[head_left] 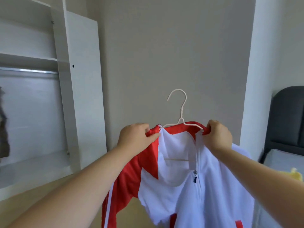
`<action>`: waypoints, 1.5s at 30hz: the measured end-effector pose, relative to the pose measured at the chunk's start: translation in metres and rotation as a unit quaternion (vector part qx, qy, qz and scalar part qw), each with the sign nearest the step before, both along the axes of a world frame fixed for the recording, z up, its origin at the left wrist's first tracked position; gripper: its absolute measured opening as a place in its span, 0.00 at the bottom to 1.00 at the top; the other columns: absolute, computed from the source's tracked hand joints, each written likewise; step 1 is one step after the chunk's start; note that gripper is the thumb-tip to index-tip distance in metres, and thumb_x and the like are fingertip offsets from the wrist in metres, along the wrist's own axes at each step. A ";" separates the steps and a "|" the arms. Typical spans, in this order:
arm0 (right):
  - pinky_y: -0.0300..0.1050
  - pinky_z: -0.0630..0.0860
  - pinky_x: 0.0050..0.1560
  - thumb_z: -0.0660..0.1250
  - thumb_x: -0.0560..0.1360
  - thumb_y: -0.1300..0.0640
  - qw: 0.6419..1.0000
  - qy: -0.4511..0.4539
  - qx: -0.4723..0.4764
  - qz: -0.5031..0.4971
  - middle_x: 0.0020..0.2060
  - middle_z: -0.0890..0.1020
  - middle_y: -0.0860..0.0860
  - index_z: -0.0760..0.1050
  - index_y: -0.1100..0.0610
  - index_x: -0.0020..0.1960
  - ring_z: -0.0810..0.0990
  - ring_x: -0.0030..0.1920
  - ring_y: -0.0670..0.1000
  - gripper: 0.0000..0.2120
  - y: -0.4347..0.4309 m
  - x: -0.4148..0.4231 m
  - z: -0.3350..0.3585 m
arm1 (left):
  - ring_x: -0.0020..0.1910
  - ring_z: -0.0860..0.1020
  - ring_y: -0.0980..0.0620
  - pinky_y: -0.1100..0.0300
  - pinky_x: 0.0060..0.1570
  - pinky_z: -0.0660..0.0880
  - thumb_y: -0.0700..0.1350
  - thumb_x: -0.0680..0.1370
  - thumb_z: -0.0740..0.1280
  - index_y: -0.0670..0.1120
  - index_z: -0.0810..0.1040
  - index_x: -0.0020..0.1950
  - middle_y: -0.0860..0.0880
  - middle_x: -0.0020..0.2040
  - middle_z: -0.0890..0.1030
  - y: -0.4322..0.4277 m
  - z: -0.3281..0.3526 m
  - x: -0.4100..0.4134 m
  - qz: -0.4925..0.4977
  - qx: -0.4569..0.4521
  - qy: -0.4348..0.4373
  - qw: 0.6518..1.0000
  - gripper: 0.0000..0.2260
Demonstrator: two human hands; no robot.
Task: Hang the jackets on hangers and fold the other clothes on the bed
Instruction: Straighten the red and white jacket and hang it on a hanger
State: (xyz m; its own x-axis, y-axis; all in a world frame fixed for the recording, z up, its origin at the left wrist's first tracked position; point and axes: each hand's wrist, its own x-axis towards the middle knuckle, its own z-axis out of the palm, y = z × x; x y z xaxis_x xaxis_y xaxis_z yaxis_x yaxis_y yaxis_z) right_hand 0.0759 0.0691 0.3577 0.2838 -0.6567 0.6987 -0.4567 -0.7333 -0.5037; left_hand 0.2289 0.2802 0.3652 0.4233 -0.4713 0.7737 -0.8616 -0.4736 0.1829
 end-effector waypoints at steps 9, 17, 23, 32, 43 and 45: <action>0.43 0.66 0.37 0.66 0.70 0.59 0.997 0.029 0.068 -0.028 0.32 0.74 0.53 0.71 0.56 0.37 0.72 0.36 0.59 0.05 0.004 0.004 0.007 | 0.44 0.77 0.37 0.54 0.37 0.66 0.49 0.77 0.62 0.46 0.70 0.38 0.40 0.43 0.80 -0.028 0.005 -0.033 0.054 0.010 0.005 0.998 0.10; 0.43 0.63 0.34 0.68 0.71 0.58 0.997 0.051 0.054 0.024 0.30 0.72 0.50 0.68 0.54 0.33 0.72 0.36 0.57 0.11 -0.008 -0.005 -0.001 | 0.37 0.78 0.42 0.56 0.32 0.70 0.48 0.77 0.59 0.45 0.73 0.35 0.45 0.36 0.78 -0.012 -0.038 -0.036 -0.060 0.021 -0.118 0.991 0.13; 0.43 0.64 0.33 0.71 0.70 0.59 0.995 -0.014 0.036 0.087 0.28 0.72 0.49 0.68 0.54 0.33 0.73 0.35 0.57 0.13 -0.007 -0.001 -0.006 | 0.53 0.77 0.40 0.51 0.50 0.73 0.53 0.79 0.61 0.44 0.75 0.54 0.43 0.51 0.81 -0.019 -0.016 -0.006 -0.067 0.085 0.116 0.987 0.13; 0.41 0.60 0.27 0.61 0.70 0.33 0.999 0.042 0.013 0.024 0.25 0.72 0.52 0.65 0.56 0.28 0.71 0.28 0.55 0.28 0.011 0.006 -0.004 | 0.43 0.75 0.39 0.55 0.36 0.67 0.53 0.79 0.63 0.44 0.73 0.40 0.45 0.37 0.78 -0.021 -0.012 0.007 0.018 -0.056 0.103 0.993 0.14; 0.44 0.58 0.26 0.61 0.73 0.60 0.993 -0.005 -0.062 0.097 0.20 0.66 0.51 0.62 0.58 0.25 0.65 0.25 0.54 0.18 0.030 0.030 0.005 | 0.43 0.76 0.37 0.56 0.37 0.63 0.52 0.78 0.64 0.44 0.75 0.44 0.42 0.43 0.80 -0.024 0.018 0.013 0.039 -0.138 0.049 0.988 0.11; 0.47 0.70 0.34 0.61 0.70 0.64 0.970 0.087 -0.077 0.212 0.30 0.77 0.52 0.73 0.56 0.33 0.74 0.34 0.56 0.09 0.036 0.027 -0.003 | 0.44 0.76 0.38 0.57 0.38 0.63 0.52 0.78 0.64 0.45 0.74 0.43 0.42 0.43 0.80 -0.025 0.021 0.017 0.046 -0.145 0.061 0.986 0.11</action>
